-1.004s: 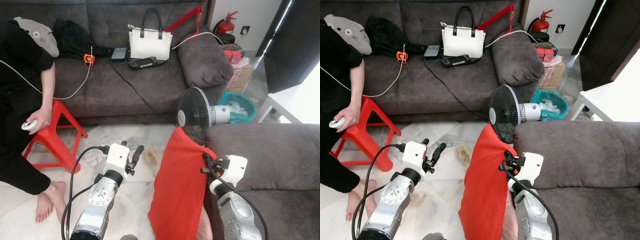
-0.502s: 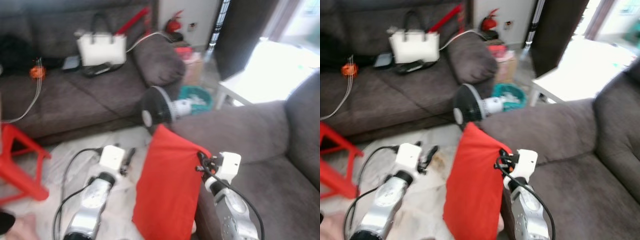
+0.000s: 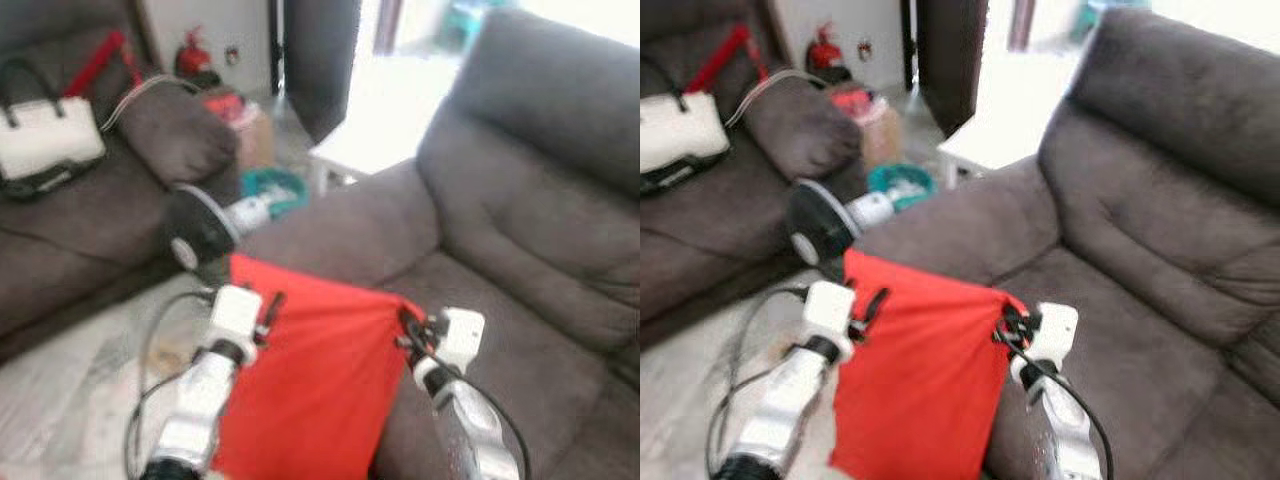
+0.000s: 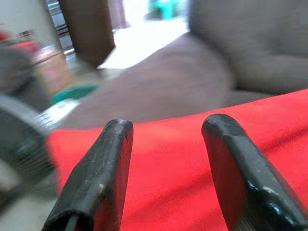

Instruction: Move the pillow to the sofa from floor

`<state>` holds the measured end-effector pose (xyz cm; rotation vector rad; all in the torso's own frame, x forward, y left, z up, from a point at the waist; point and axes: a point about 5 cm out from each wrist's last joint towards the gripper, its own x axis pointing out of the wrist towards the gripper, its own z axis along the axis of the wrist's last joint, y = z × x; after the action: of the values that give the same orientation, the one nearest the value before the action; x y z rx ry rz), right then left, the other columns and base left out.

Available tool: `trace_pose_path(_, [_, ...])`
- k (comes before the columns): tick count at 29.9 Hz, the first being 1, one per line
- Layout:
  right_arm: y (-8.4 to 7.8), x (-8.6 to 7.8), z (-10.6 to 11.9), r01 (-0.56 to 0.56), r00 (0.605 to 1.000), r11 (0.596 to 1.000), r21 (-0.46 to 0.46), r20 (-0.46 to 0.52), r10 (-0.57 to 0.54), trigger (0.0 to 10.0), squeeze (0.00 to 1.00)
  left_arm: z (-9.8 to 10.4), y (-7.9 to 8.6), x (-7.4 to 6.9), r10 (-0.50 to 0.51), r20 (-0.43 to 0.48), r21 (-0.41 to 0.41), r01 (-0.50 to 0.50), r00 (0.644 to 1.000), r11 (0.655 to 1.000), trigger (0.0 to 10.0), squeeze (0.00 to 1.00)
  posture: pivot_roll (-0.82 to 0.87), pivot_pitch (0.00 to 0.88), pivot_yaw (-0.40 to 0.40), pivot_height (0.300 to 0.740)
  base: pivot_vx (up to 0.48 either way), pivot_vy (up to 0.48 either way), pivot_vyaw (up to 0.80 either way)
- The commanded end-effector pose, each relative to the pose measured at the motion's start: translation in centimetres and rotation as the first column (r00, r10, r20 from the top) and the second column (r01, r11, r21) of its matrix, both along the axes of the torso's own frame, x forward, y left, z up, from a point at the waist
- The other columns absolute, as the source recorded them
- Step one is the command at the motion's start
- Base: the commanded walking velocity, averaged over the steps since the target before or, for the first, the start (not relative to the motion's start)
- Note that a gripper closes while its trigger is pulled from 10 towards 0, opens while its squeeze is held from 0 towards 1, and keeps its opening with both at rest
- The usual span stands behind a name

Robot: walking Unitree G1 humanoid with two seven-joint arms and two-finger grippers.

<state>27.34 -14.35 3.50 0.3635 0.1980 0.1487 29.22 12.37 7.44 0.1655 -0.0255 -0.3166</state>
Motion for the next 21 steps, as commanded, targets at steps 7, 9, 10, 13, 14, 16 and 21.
trace_pose_path(7, [-1.01,1.03,2.61,0.051,0.989,0.999,-0.005,0.141,-0.050,10.0,0.00,-0.28,1.07,-0.09,0.025,-0.009,0.031,-0.025,1.000,0.999,10.0,0.00,0.10,0.043,-0.052,0.740,0.000,-0.277,-0.79])
trace_pose_path(9, [-1.04,1.01,2.58,0.051,0.989,0.999,-0.008,0.139,-0.050,10.0,0.00,-0.27,1.06,-0.09,0.026,-0.008,0.031,-0.025,1.000,0.999,10.0,0.00,0.10,0.048,-0.053,0.740,0.000,-0.287,-0.79])
trace_pose_path(10, [-1.04,1.01,2.58,0.051,0.989,0.999,-0.008,0.139,-0.050,10.0,0.00,-0.27,1.06,-0.09,0.026,-0.008,0.031,-0.025,1.000,0.999,10.0,0.00,0.10,0.048,-0.053,0.740,0.000,-0.296,-0.79])
trace_pose_path(13, [-1.06,0.97,2.53,0.052,0.989,0.999,-0.010,0.136,-0.050,10.0,0.00,-0.27,1.05,-0.10,0.026,-0.007,0.032,-0.026,1.000,0.999,10.0,0.00,0.10,0.048,-0.053,0.740,0.000,-0.304,-0.79])
trace_pose_path(14, [-1.06,0.97,2.52,0.051,0.990,0.999,-0.011,0.136,-0.050,10.0,0.00,-0.27,1.05,-0.11,0.026,-0.007,0.032,-0.025,1.000,0.999,10.0,0.00,0.11,0.050,-0.053,0.740,0.000,-0.304,-0.79])
trace_pose_path(16, [-1.04,0.95,2.47,0.050,0.990,0.999,-0.013,0.133,-0.048,10.0,0.00,-0.25,1.04,-0.10,0.026,-0.006,0.032,-0.025,1.000,0.999,10.0,0.00,0.11,0.053,-0.053,0.740,0.000,-0.304,-0.79])
trace_pose_path(21, [-1.05,0.94,2.35,0.050,0.990,0.999,-0.015,0.129,-0.048,10.0,0.00,-0.28,1.05,-0.09,0.026,-0.007,0.030,-0.026,1.000,0.999,10.0,0.00,0.10,0.055,-0.053,0.740,0.000,-0.302,-0.79])
